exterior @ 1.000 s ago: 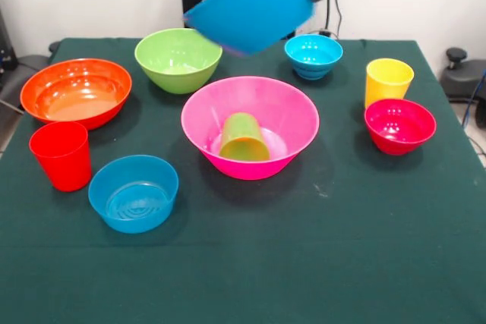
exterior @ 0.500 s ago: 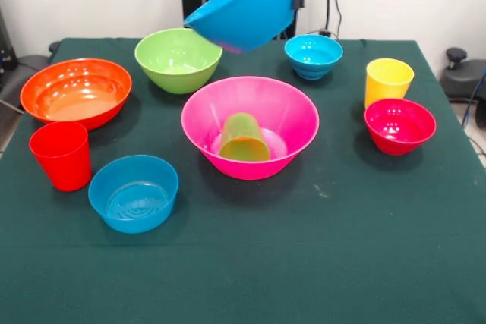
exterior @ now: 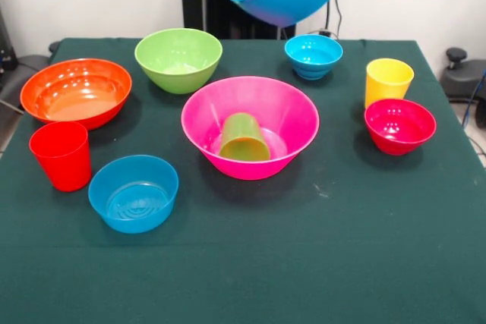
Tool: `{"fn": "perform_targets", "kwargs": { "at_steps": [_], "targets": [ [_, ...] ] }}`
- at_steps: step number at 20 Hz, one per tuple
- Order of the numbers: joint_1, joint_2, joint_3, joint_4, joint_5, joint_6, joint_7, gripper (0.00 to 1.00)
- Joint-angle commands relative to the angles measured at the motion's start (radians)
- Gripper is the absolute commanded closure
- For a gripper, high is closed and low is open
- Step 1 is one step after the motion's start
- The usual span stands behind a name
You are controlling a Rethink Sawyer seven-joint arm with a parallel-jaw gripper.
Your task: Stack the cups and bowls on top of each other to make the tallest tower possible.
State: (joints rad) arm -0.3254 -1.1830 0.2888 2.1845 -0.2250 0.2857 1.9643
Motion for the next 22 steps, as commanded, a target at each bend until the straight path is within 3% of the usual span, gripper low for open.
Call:
{"fn": "perform_targets", "kwargs": {
  "at_steps": [1, 4, 9, 22],
  "targets": [
    [-0.074, -0.058, 0.156, 0.104, 0.020, 0.063, -0.115, 1.00],
    [-0.138, -0.099, 0.219, 0.106, 0.076, 0.126, -0.175, 1.00],
    [-0.160, -0.066, 0.233, 0.051, 0.029, 0.147, -0.148, 1.00],
    [-0.124, 0.089, 0.200, -0.097, -0.093, 0.126, -0.086, 1.00]
  ]
}}
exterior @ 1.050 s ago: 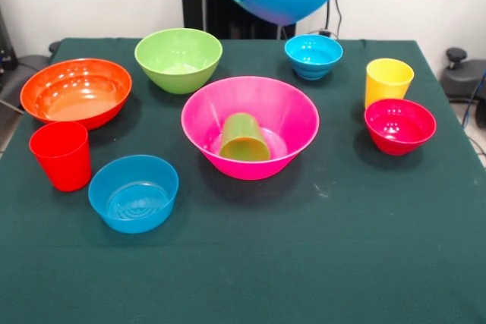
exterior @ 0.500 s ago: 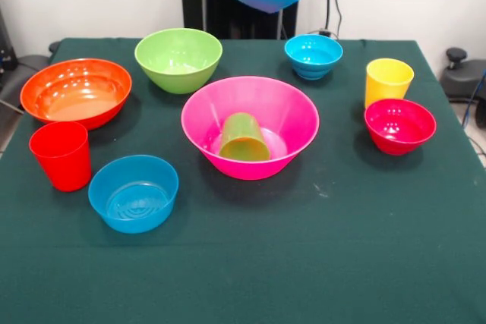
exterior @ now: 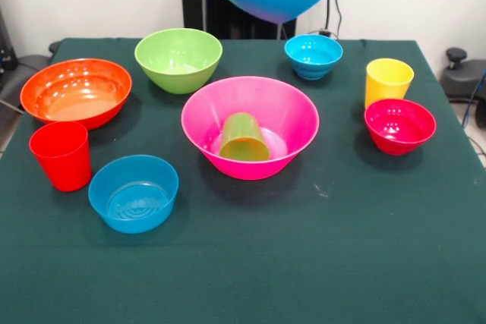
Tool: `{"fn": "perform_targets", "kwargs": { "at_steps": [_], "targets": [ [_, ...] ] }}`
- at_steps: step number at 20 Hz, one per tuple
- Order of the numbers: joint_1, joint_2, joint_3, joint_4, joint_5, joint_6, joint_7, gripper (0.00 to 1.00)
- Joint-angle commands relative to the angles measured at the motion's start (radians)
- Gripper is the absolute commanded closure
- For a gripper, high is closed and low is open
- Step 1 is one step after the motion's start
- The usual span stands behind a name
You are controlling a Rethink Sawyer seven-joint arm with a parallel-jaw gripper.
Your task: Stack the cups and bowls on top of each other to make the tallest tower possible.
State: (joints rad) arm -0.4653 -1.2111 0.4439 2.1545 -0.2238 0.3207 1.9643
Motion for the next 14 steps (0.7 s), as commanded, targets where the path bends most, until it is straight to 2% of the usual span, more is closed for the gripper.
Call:
{"fn": "perform_targets", "kwargs": {
  "at_steps": [1, 6, 8, 11, 14],
  "targets": [
    [0.012, 0.122, 0.048, -0.079, -0.095, 0.101, -0.091, 1.00],
    [-0.030, 0.162, 0.075, -0.200, -0.082, 0.221, -0.155, 1.00],
    [-0.031, 0.192, 0.071, -0.250, -0.097, 0.248, -0.161, 1.00],
    [-0.029, 0.231, 0.061, -0.288, -0.125, 0.239, -0.148, 1.00],
    [-0.043, 0.241, 0.061, -0.265, -0.148, 0.195, -0.139, 1.00]
  ]
}}
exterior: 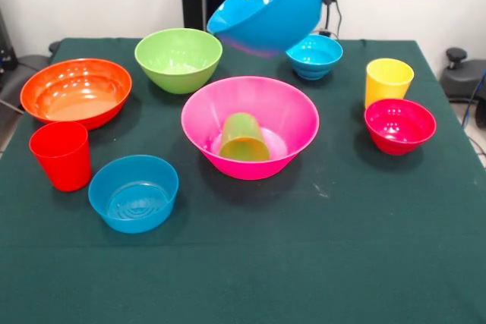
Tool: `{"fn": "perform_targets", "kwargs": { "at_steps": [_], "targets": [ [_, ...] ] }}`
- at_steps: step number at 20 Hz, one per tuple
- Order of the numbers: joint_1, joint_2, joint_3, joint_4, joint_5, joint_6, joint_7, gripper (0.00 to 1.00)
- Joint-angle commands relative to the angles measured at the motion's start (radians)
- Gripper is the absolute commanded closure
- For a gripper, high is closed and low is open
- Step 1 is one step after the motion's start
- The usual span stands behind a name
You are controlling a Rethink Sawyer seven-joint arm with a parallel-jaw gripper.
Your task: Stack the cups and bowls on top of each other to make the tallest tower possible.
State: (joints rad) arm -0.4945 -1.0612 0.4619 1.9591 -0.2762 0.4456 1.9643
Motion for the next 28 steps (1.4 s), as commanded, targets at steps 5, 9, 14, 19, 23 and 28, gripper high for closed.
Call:
{"fn": "perform_targets", "kwargs": {
  "at_steps": [5, 9, 14, 19, 23, 28],
  "targets": [
    [-0.034, 0.096, 0.046, -0.020, -0.121, 0.024, -0.124, 1.00],
    [-0.010, 0.151, 0.019, -0.043, -0.172, -0.032, -0.084, 1.00],
    [-0.004, 0.201, 0.002, -0.064, -0.225, -0.086, -0.056, 1.00],
    [0.000, 0.228, -0.011, -0.068, -0.259, -0.120, -0.025, 1.00],
    [-0.014, 0.231, 0.003, -0.069, -0.261, -0.117, -0.031, 1.00],
    [-0.031, 0.243, 0.018, -0.077, -0.260, -0.115, -0.037, 1.00]
  ]
}}
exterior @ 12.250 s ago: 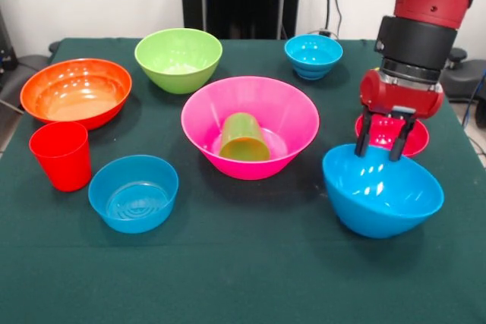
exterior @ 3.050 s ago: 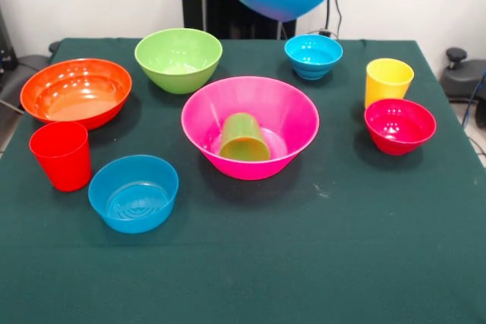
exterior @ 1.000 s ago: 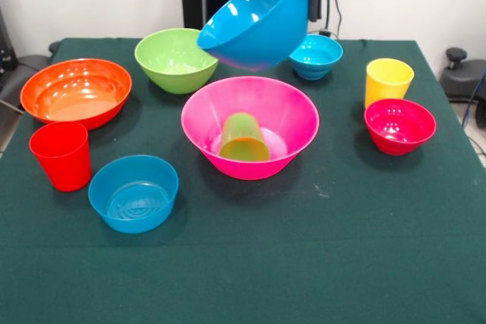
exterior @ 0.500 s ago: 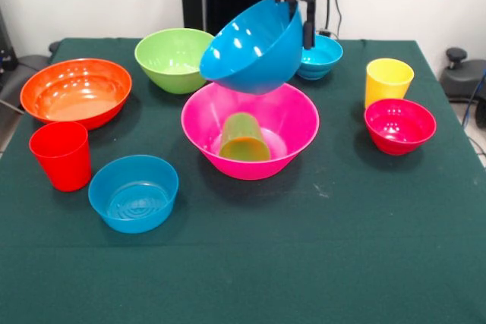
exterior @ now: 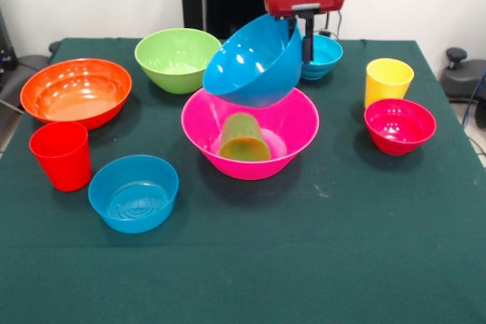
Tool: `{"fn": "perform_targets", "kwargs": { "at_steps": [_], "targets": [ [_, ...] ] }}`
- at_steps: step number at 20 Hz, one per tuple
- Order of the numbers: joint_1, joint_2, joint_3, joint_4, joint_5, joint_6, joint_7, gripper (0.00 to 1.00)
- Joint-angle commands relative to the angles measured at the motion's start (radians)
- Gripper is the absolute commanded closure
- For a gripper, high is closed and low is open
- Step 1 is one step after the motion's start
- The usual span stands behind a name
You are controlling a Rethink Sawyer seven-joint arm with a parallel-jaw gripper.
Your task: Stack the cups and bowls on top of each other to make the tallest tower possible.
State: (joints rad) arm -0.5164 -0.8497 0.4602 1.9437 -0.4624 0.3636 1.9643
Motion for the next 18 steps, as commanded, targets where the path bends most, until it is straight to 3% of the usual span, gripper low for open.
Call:
{"fn": "perform_targets", "kwargs": {
  "at_steps": [1, 2, 12, 18],
  "targets": [
    [-0.010, 0.032, 0.020, -0.063, -0.073, -0.033, -0.037, 1.00],
    [-0.014, 0.033, 0.021, -0.066, -0.073, -0.032, -0.039, 0.00],
    [-0.017, 0.007, 0.035, -0.062, -0.038, 0.003, -0.033, 0.00],
    [0.014, -0.024, 0.017, -0.049, -0.032, 0.007, -0.003, 0.00]
  ]
}}
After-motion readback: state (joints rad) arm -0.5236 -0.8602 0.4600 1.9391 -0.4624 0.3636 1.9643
